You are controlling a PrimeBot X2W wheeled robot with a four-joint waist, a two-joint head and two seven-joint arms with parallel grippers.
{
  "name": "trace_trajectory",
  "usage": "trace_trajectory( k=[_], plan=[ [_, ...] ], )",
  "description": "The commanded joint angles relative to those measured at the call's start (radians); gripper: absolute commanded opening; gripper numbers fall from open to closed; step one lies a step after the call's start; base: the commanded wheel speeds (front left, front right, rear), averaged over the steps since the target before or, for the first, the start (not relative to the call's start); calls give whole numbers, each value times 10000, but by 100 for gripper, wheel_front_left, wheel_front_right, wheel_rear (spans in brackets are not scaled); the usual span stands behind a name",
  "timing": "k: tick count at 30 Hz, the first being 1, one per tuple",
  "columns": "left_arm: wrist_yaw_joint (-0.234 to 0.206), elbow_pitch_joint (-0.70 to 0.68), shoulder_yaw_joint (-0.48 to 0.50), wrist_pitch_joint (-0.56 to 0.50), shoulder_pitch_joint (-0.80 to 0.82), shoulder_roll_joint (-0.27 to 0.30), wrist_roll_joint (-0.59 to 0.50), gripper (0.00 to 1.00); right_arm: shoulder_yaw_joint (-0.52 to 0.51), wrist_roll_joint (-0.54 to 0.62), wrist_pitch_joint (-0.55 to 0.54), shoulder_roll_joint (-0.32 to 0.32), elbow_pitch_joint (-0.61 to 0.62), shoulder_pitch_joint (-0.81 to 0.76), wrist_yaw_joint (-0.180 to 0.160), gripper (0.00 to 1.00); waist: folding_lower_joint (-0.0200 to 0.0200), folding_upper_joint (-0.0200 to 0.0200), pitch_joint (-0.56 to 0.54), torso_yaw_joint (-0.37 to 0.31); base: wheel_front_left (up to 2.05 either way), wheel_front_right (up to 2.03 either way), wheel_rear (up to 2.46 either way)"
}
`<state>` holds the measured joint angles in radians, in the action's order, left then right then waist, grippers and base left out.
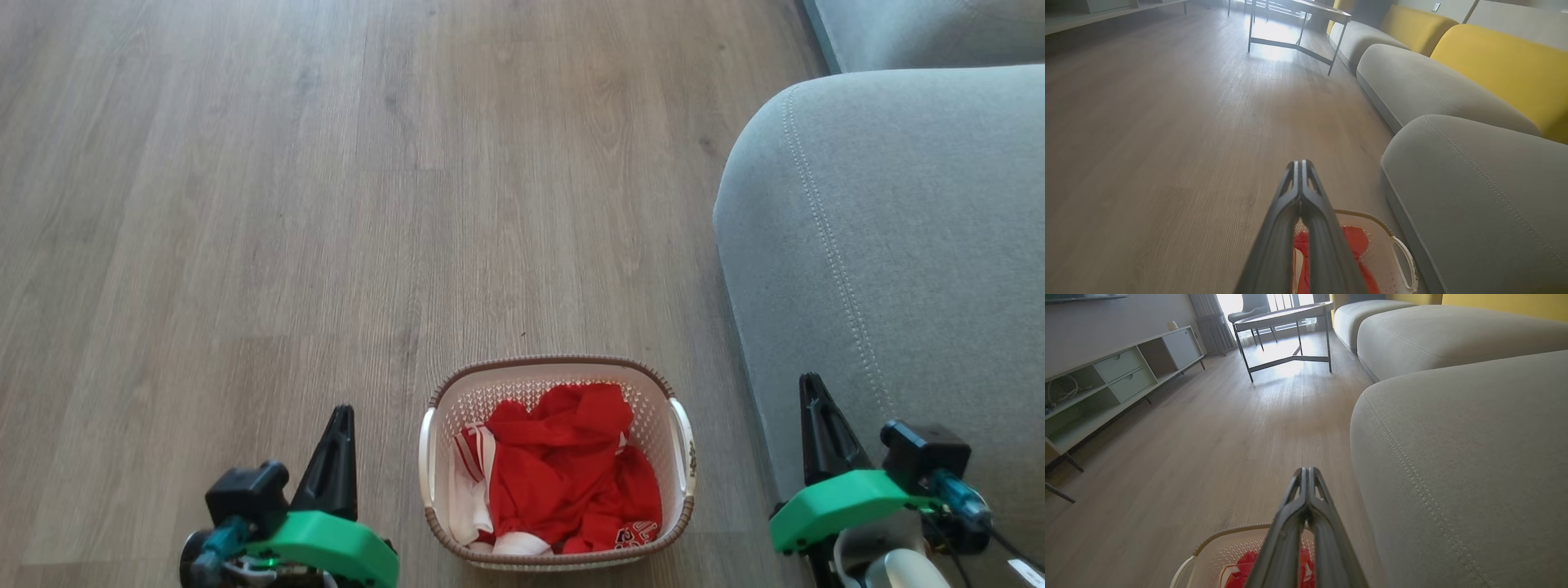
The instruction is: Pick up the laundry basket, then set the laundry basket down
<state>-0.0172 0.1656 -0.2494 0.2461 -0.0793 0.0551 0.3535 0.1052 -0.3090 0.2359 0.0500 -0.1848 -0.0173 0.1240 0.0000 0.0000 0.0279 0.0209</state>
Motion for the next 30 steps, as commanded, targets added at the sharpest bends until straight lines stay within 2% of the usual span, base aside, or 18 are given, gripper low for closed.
trace_trajectory(
  k=[1, 30],
  plan=[
    [78, -296, 128, -80, 439, 55, 309, 0, -54, -328, -62, 66, 287, 376, 5, 0, 0, 0, -5, -3, 0, 0, 0],
    [430, 7, 738, -743, 798, 200, 3458, 0, -358, -3560, -720, 204, 76, 582, 20, 0, 0, 0, -64, -52, 0, 0, 0]
  ],
)
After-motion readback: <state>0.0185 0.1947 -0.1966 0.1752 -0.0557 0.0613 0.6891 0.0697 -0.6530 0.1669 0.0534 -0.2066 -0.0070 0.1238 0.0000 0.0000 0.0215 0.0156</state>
